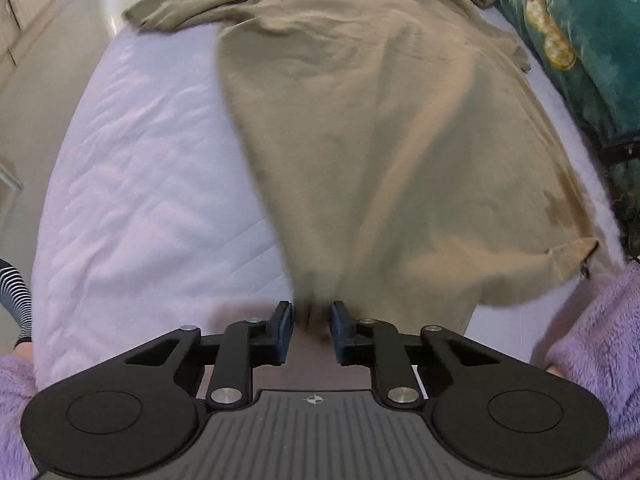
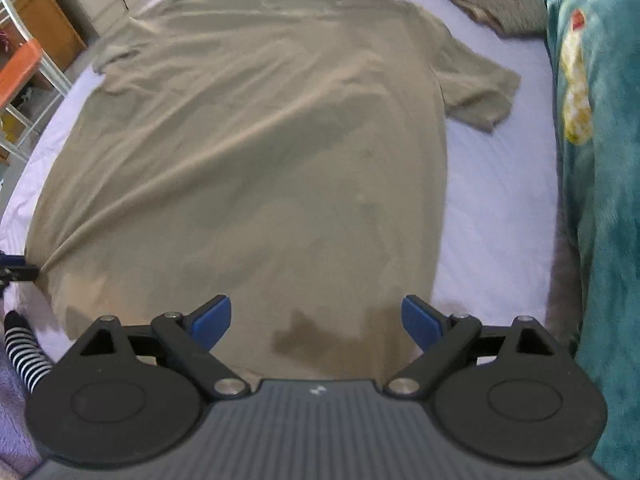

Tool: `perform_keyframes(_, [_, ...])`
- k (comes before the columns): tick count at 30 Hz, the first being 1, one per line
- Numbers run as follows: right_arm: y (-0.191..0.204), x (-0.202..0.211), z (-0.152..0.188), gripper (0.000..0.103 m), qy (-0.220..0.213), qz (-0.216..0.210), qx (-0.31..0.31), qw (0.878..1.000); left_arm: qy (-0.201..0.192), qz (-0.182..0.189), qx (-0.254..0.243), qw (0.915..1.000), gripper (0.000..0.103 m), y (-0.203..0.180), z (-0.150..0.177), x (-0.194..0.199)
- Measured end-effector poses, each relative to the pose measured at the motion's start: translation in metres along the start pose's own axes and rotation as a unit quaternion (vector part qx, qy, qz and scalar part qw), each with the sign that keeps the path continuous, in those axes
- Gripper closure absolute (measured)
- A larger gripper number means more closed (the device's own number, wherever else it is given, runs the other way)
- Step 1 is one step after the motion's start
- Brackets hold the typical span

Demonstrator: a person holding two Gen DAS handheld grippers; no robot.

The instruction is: Fold clothes

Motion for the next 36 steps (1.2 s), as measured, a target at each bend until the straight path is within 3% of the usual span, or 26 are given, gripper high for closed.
perform_keyframes(4, [-0.010,-0.008,0.011,0.010,0.051,-0.012,-0.033,0.998,-0.028,0.003,-0.021,0.9994,0.081,0.009,0.006,0.009])
perform_keyframes(7, [-0.014,-0.027,0.030,0.009,0.102,-0.015,-0.038,0.994,-0.044,0.005,-0.028,0.9987,0.061,0.004,0.006,0.006])
perform_keyframes(8, [-0.016,-0.034,0.037,0.009,0.119,-0.016,-0.041,0.992,-0.044,-0.009,-0.042,0.9981,0.047,-0.001,0.007,0.002])
perform_keyframes(9, [-0.021,-0.043,0.044,0.009,0.135,-0.009,-0.044,0.990,-0.044,-0.027,-0.058,0.9970,0.042,-0.006,0.006,-0.003])
perform_keyframes(12, [-0.039,-0.069,0.066,0.009,0.173,0.013,-0.059,0.983,-0.062,-0.073,-0.098,0.9906,0.041,-0.021,0.000,-0.011])
perform_keyframes(16, [-0.049,-0.089,0.080,0.009,0.198,-0.015,-0.090,0.976,-0.064,-0.071,-0.096,0.9908,0.034,-0.035,-0.004,-0.026])
perform_keyframes(18, [-0.047,-0.099,0.086,0.009,0.216,-0.034,-0.097,0.971,-0.062,-0.071,-0.089,0.9915,0.018,-0.040,-0.005,-0.033])
perform_keyframes(21, [-0.041,-0.110,0.088,0.011,0.227,-0.051,-0.089,0.968,-0.061,-0.070,-0.079,0.9925,0.014,-0.048,-0.007,-0.044])
perform_keyframes(22, [-0.038,-0.112,0.088,0.012,0.230,-0.049,-0.077,0.969,-0.060,-0.070,-0.076,0.9928,0.014,-0.050,-0.007,-0.047])
perform_keyframes(23, [-0.032,-0.112,0.088,0.014,0.230,-0.049,-0.057,0.970,-0.060,-0.069,-0.073,0.9931,0.026,-0.053,-0.008,-0.051])
perform_keyframes(24, [-0.026,-0.111,0.087,0.020,0.229,-0.052,-0.036,0.971,-0.059,-0.069,-0.069,0.9934,0.047,-0.055,-0.009,-0.054])
perform_keyframes(25, [-0.019,-0.110,0.087,0.024,0.228,-0.054,-0.016,0.972,-0.058,-0.071,-0.067,0.9935,0.057,-0.055,-0.010,-0.053])
perform_keyframes(26, [-0.014,-0.109,0.087,0.032,0.226,-0.050,0.002,0.973,-0.056,-0.064,-0.060,0.9946,0.082,-0.052,-0.013,-0.049])
perform_keyframes(27, [-0.010,-0.107,0.086,0.042,0.224,-0.046,0.020,0.973,-0.053,-0.051,-0.050,0.9960,0.095,-0.050,-0.015,-0.047])
perform_keyframes(28, [-0.004,-0.105,0.086,0.051,0.221,-0.049,0.032,0.973,-0.049,-0.039,-0.040,0.9972,0.095,-0.048,-0.017,-0.044])
perform_keyframes(30, [0.009,-0.099,0.084,0.089,0.219,-0.061,0.049,0.973,-0.043,-0.021,-0.031,0.9984,0.096,-0.045,-0.020,-0.038])
perform_keyframes(36, [0.046,-0.076,0.079,0.091,0.225,-0.097,0.101,0.964,-0.022,-0.011,-0.048,0.9985,0.096,-0.033,-0.026,-0.013])
Point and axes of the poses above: each gripper's, at about its wrist camera, not at the fingertips, and x roughly against the way its jaws point, y to its left, z to its underside, the point moved 6 cm from there along -x, roughly the way its jaws point, and after that the axes turned 13 degrees about -y, right-handed, at the moved point
